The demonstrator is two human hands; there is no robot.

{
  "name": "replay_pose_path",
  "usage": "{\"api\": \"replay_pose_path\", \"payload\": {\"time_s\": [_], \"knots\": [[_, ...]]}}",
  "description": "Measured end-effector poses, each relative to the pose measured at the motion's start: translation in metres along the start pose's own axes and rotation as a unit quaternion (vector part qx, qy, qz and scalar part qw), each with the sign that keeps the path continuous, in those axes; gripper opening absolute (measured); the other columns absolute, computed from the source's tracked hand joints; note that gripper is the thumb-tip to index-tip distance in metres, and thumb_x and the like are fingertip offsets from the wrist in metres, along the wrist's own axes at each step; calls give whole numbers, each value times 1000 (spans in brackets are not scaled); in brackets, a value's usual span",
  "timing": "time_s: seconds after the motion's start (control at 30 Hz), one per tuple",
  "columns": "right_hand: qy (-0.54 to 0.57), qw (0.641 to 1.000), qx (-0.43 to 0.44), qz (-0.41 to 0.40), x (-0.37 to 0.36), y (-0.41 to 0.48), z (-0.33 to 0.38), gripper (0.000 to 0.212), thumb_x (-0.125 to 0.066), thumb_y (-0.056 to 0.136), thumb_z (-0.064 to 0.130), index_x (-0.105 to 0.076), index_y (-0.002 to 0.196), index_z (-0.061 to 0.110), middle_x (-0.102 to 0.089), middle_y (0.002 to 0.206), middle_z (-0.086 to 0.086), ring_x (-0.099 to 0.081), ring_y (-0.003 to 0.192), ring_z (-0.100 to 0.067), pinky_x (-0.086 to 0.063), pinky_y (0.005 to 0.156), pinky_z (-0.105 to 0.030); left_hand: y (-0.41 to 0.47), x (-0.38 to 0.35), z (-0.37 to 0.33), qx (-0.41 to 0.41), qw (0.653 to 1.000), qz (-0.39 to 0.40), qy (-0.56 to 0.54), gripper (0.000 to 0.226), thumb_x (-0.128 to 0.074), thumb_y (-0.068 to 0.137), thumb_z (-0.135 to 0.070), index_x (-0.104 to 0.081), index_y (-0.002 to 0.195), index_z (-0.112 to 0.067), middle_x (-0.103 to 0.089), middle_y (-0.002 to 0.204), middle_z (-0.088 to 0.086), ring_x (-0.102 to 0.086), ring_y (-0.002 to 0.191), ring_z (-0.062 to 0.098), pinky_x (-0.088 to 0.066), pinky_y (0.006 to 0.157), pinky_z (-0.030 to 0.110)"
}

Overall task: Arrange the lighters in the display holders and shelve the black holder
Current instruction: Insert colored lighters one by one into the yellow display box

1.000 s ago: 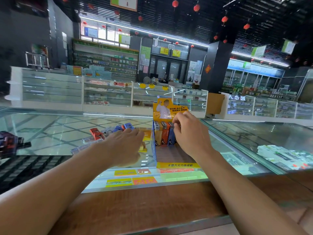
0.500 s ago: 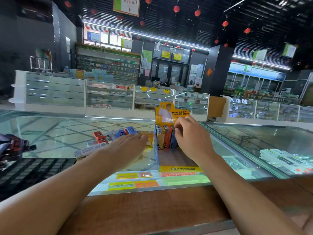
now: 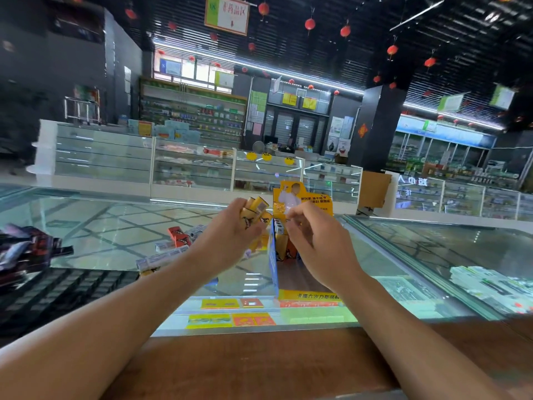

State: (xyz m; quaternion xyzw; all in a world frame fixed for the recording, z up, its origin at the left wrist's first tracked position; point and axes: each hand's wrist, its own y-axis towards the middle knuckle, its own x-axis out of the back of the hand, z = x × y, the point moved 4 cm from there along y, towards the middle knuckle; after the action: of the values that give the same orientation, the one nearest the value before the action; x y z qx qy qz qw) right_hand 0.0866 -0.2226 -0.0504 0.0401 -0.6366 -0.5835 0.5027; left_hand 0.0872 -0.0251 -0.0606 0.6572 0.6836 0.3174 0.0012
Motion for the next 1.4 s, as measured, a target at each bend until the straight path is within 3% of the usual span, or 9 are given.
{"api": "replay_pose_path", "payload": {"time_s": [0.17, 0.23, 0.33, 0.53, 0.77, 0.97, 1.13, 1.27, 1.4], "knots": [[111, 993, -26, 37, -7, 0, 4, 25, -60, 107, 31, -62, 132, 27, -68, 89, 15, -66, 76, -15, -52, 66, -32, -3, 4, -3, 17, 988, 42, -147, 9, -73, 95, -10, -68, 100, -5, -76, 77, 12, -74, 67, 25, -55, 54, 27], [153, 986, -48, 37, -5, -1, 4, 25, -60, 107, 30, -67, 130, 25, -70, 88, 16, -66, 76, -14, -51, 66, -27, -5, 6, -5, 22, 985, 35, -168, 13, -76, 92, -9, -67, 100, -5, -76, 80, 13, -76, 69, 27, -56, 55, 29], [234, 967, -89, 36, -5, 0, 2, 18, -64, 104, 25, -73, 120, 23, -74, 86, 6, -66, 69, -15, -54, 67, -34, -4, 8, -3, 15, 987, 30, -157, 17, -80, 89, -11, -66, 98, -9, -75, 87, 16, -77, 75, 33, -59, 57, 34], [342, 928, -144, 48, -8, 0, -3, 13, -70, 99, 7, -76, 110, 11, -77, 82, -4, -64, 62, -19, -54, 56, -31, -6, 2, -3, 9, 992, 38, -122, 19, -80, 89, -11, -64, 98, -8, -74, 89, 15, -77, 76, 29, -62, 62, 36], [329, 932, -150, -36, 2, 3, -17, 24, -62, 104, 7, -79, 113, 20, -68, 75, -12, -66, 65, -21, -61, 63, -39, -7, 2, 2, 59, 976, 61, -200, 19, -75, 90, 3, -60, 101, -1, -71, 97, 26, -78, 84, 31, -65, 66, 39], [372, 912, -173, -9, 2, 3, -20, 8, -66, 99, 1, -66, 106, 4, -64, 77, -5, -64, 66, -25, -58, 59, -34, -4, 6, 2, 35, 981, 21, -188, 17, -71, 92, 5, -59, 103, 1, -72, 90, 23, -78, 79, 30, -65, 67, 36], [283, 948, -141, 40, 0, 2, -14, 20, -83, 88, 12, -68, 101, 14, -67, 88, -2, -61, 74, -17, -53, 68, -28, 0, 17, 7, 13, 987, -37, -157, 17, -75, 90, 1, -62, 97, -8, -73, 86, 10, -77, 77, 22, -63, 66, 30], [133, 985, -60, 89, -5, 2, -9, 35, -76, 94, 17, -70, 126, 31, -66, 101, 13, -62, 93, -9, -54, 86, -34, -1, 20, 3, -13, 988, -61, -141, 18, -77, 89, -1, -65, 96, -11, -72, 82, 5, -77, 76, 22, -64, 68, 31], [61, 991, 20, 116, -12, -2, 6, 59, -66, 100, 9, -50, 150, 38, -60, 117, 7, -59, 106, -14, -56, 87, -46, 0, 14, 0, -16, 988, -56, -144, 17, -73, 93, 1, -62, 97, -11, -71, 84, 14, -75, 71, 23, -65, 70, 38]]}}
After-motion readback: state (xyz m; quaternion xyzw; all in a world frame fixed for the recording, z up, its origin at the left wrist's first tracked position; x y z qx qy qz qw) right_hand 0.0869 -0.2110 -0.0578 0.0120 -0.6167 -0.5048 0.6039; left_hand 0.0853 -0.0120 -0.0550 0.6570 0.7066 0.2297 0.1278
